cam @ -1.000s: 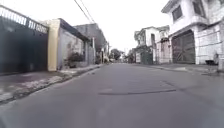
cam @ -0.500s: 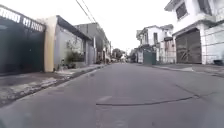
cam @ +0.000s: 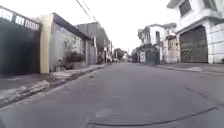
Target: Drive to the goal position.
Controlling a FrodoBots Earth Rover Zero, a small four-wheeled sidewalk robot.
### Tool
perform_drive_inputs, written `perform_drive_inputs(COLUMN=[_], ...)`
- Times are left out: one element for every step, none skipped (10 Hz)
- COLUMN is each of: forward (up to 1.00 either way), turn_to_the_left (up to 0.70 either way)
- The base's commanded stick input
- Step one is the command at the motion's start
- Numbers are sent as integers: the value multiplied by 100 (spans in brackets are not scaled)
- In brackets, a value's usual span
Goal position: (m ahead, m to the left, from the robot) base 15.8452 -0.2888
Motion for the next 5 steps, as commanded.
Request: perform_drive_inputs(forward=[100, 100, 100, 100, 100], turn_to_the_left=[4, 4, 4, 4, 4])
